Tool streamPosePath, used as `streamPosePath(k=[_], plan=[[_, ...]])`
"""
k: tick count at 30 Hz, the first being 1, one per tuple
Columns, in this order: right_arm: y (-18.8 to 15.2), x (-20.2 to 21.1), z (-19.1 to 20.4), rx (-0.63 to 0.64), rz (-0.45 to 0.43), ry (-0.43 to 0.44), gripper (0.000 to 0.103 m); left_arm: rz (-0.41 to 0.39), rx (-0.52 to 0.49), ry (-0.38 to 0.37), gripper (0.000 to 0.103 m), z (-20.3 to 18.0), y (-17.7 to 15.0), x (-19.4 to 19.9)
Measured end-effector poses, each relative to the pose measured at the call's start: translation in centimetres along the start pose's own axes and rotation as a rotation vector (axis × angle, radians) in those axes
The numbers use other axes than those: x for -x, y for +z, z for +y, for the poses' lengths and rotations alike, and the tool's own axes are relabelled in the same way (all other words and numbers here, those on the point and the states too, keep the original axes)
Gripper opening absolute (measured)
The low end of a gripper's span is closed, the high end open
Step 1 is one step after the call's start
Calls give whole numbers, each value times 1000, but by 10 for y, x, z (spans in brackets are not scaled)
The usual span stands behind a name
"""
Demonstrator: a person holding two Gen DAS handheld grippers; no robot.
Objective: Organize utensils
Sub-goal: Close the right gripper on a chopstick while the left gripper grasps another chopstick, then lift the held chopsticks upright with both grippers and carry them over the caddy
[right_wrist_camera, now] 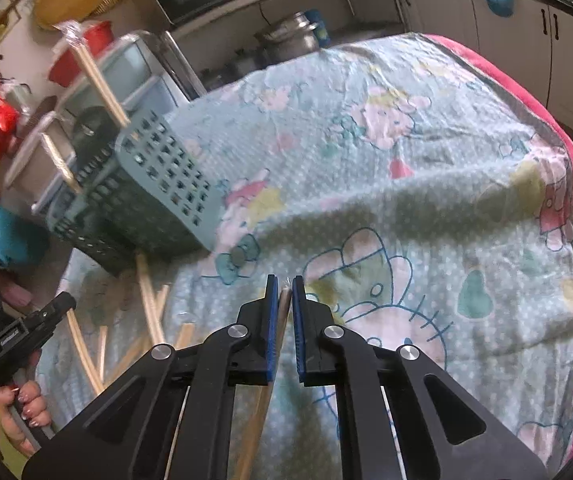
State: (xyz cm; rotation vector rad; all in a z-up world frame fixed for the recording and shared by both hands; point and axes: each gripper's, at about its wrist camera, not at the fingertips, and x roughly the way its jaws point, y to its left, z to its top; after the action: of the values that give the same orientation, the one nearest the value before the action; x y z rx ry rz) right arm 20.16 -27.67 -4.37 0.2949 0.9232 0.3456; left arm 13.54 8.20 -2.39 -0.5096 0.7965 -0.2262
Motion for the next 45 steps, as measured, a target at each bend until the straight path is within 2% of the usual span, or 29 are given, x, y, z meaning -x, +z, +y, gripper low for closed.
streamPosePath(k=[13, 32, 45], plan=[[2, 61, 32, 114, -130, 129, 6, -93, -103, -65, 3, -46, 17, 30], [11, 122, 80, 249, -283, 202, 6, -184, -221, -168, 3, -102, 40, 61], [21, 136, 103, 303, -346, 234, 6, -225, -267, -194, 3, -120, 53, 78]])
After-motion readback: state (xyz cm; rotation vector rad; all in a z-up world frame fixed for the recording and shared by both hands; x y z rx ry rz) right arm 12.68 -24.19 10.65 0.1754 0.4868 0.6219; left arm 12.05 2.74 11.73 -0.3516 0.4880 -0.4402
